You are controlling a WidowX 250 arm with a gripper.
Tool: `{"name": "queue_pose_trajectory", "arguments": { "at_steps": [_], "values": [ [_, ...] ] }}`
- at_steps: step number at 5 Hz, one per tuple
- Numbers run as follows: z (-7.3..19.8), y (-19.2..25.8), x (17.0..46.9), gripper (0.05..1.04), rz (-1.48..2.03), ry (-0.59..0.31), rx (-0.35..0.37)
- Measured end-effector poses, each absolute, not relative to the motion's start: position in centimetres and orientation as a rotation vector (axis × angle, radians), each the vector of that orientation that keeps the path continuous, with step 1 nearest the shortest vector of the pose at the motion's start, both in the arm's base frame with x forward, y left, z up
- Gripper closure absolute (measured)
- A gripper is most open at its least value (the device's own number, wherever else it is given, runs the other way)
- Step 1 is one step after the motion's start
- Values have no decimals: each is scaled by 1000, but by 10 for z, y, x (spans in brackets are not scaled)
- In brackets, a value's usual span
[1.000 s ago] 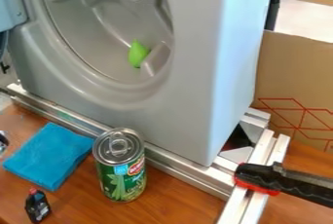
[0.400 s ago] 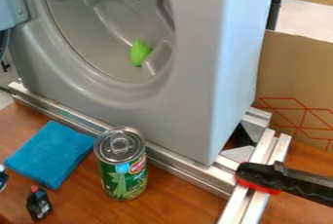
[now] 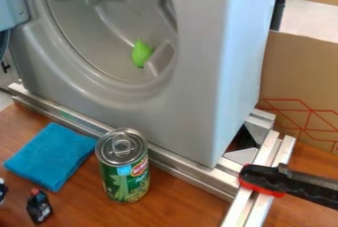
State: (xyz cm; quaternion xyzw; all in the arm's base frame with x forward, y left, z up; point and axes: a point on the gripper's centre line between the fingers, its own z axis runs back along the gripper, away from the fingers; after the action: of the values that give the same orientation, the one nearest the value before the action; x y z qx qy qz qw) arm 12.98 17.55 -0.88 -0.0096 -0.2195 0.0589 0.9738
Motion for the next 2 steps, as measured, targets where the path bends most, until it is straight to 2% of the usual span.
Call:
{"name": "queue_pose_trajectory", "arguments": {
  "at_steps": [2],
  "values": [
    [-22, 187, 134, 489, 154, -422, -58]
  ]
}}
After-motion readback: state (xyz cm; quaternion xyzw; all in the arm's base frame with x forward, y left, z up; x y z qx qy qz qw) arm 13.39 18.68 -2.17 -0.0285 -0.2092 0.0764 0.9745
